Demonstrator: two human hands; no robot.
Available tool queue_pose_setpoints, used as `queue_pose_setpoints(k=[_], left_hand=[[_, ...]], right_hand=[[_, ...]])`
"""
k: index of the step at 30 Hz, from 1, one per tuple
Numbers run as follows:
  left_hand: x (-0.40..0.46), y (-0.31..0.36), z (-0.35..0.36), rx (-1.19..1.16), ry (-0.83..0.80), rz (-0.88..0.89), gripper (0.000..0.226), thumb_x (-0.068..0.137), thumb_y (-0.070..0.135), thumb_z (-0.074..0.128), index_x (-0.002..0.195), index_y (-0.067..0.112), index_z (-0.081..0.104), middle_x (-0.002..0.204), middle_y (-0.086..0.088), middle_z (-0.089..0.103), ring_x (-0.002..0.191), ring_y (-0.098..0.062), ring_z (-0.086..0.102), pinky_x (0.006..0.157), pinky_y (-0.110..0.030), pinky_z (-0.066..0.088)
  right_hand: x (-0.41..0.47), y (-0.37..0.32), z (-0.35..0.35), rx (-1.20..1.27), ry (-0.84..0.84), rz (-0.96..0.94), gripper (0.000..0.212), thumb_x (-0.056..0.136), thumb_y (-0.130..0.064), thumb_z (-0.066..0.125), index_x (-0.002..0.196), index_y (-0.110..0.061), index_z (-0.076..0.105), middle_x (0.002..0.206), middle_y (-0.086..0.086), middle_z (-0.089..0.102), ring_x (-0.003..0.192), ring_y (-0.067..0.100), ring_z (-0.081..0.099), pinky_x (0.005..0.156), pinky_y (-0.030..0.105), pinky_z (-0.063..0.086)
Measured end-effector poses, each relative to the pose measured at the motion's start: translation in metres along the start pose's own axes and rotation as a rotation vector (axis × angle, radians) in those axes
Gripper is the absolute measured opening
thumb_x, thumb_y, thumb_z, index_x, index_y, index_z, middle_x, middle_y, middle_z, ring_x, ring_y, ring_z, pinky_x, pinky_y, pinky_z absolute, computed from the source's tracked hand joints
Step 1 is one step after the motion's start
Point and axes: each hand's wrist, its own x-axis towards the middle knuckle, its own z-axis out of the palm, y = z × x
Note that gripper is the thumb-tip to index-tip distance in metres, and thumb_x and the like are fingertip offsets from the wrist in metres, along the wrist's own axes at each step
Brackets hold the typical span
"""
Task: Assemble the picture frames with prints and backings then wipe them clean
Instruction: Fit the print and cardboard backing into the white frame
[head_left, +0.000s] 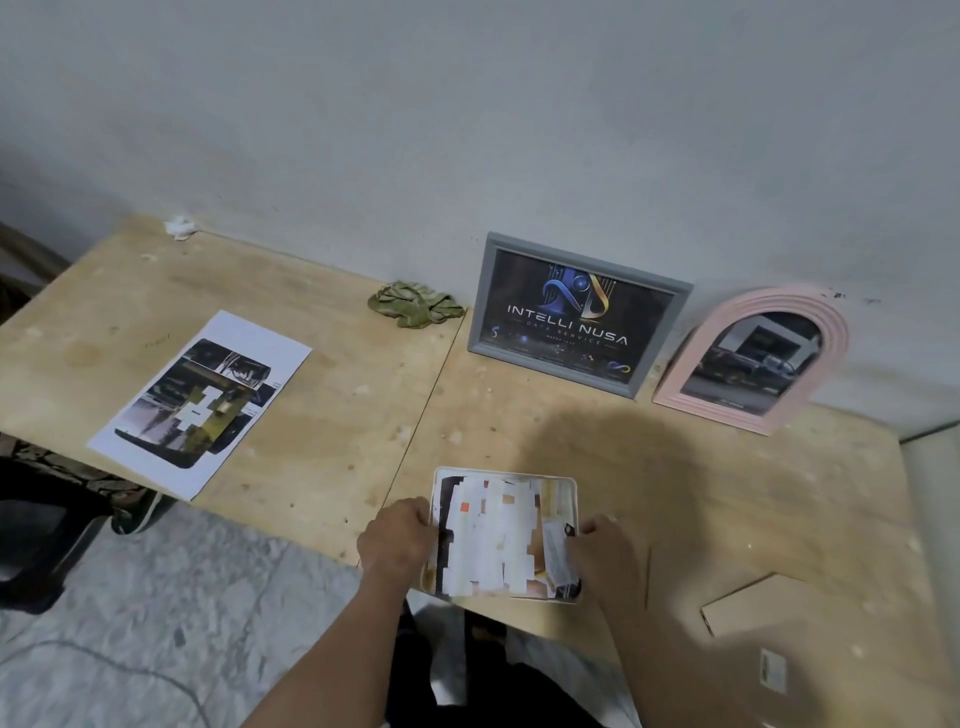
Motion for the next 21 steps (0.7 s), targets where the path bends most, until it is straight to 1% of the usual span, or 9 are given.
queue_pose_setpoints(k=[1, 2, 3, 5, 7, 10, 14, 18, 21], left_hand=[[-0.001, 0.001, 0.001, 0.011, 0.033, 0.040, 0.015, 0.084, 0.021, 0.051, 0.069, 0.025, 0.051, 0.077, 0.008, 0.058, 0.071, -0.017, 0.056, 0.066, -0.027, 0.046], [0.000, 0.000, 0.003, 0.028, 0.048, 0.094, 0.010, 0.086, 0.022, 0.051, 0.079, 0.027, 0.056, 0.087, 0.008, 0.059, 0.080, -0.018, 0.058, 0.070, -0.030, 0.048], [0.001, -0.001, 0.007, 0.058, 0.038, 0.165, 0.010, 0.088, 0.024, 0.053, 0.096, 0.026, 0.060, 0.101, 0.006, 0.058, 0.093, -0.018, 0.057, 0.075, -0.031, 0.048], [0.007, -0.004, 0.016, 0.173, -0.041, 0.296, 0.040, 0.088, 0.030, 0.057, 0.128, 0.024, 0.055, 0.125, 0.002, 0.049, 0.114, -0.020, 0.047, 0.086, -0.031, 0.047], [0.007, -0.005, 0.021, 0.246, -0.062, 0.336, 0.054, 0.088, 0.036, 0.056, 0.141, 0.027, 0.046, 0.138, -0.001, 0.039, 0.123, -0.023, 0.039, 0.096, -0.033, 0.043], [0.006, -0.005, 0.025, 0.298, -0.042, 0.350, 0.061, 0.089, 0.043, 0.052, 0.146, 0.027, 0.037, 0.144, -0.003, 0.033, 0.126, -0.026, 0.036, 0.099, -0.036, 0.040], [0.008, 0.003, 0.024, 0.338, -0.029, 0.357, 0.067, 0.090, 0.047, 0.051, 0.149, 0.025, 0.028, 0.146, -0.005, 0.030, 0.127, -0.027, 0.035, 0.100, -0.038, 0.040], [0.011, 0.009, 0.023, 0.369, -0.044, 0.341, 0.067, 0.090, 0.051, 0.051, 0.148, 0.029, 0.025, 0.144, -0.006, 0.029, 0.126, -0.028, 0.034, 0.101, -0.041, 0.038], [0.014, 0.011, 0.023, 0.385, -0.057, 0.334, 0.068, 0.090, 0.051, 0.050, 0.149, 0.030, 0.024, 0.143, -0.007, 0.030, 0.125, -0.029, 0.034, 0.100, -0.041, 0.037]], right_hand=[[0.000, -0.001, 0.001, -0.061, 0.031, -0.044, 0.007, 0.084, -0.017, 0.053, 0.087, -0.013, 0.058, 0.089, 0.003, 0.060, 0.080, 0.019, 0.059, 0.065, 0.031, 0.045], [0.000, -0.002, 0.001, -0.125, 0.043, -0.096, 0.016, 0.086, -0.018, 0.053, 0.100, -0.014, 0.059, 0.099, 0.004, 0.058, 0.089, 0.021, 0.058, 0.070, 0.032, 0.046], [0.000, -0.002, 0.002, -0.187, 0.033, -0.144, 0.026, 0.087, -0.020, 0.053, 0.112, -0.016, 0.056, 0.108, 0.005, 0.054, 0.099, 0.022, 0.055, 0.076, 0.033, 0.046], [-0.001, -0.004, 0.004, -0.276, -0.016, -0.212, 0.041, 0.086, -0.022, 0.053, 0.127, -0.022, 0.048, 0.120, 0.005, 0.045, 0.113, 0.024, 0.046, 0.085, 0.034, 0.045], [-0.002, -0.006, 0.007, -0.347, -0.068, -0.224, 0.052, 0.085, -0.026, 0.052, 0.136, -0.026, 0.040, 0.128, 0.005, 0.038, 0.120, 0.025, 0.039, 0.091, 0.036, 0.045], [-0.003, -0.007, 0.011, -0.423, -0.095, -0.215, 0.060, 0.088, -0.031, 0.051, 0.144, -0.026, 0.029, 0.134, 0.006, 0.032, 0.123, 0.027, 0.035, 0.095, 0.040, 0.044], [-0.001, -0.007, 0.014, -0.447, -0.039, -0.261, 0.064, 0.089, -0.036, 0.052, 0.145, -0.026, 0.023, 0.136, 0.007, 0.028, 0.124, 0.029, 0.035, 0.096, 0.043, 0.044], [0.005, -0.012, 0.012, -0.504, -0.045, -0.289, 0.071, 0.089, -0.039, 0.053, 0.148, -0.029, 0.015, 0.145, 0.009, 0.020, 0.127, 0.031, 0.030, 0.098, 0.044, 0.041], [0.010, -0.015, 0.012, -0.535, -0.054, -0.299, 0.072, 0.089, -0.040, 0.052, 0.149, -0.030, 0.015, 0.148, 0.010, 0.017, 0.130, 0.032, 0.028, 0.099, 0.045, 0.039]])
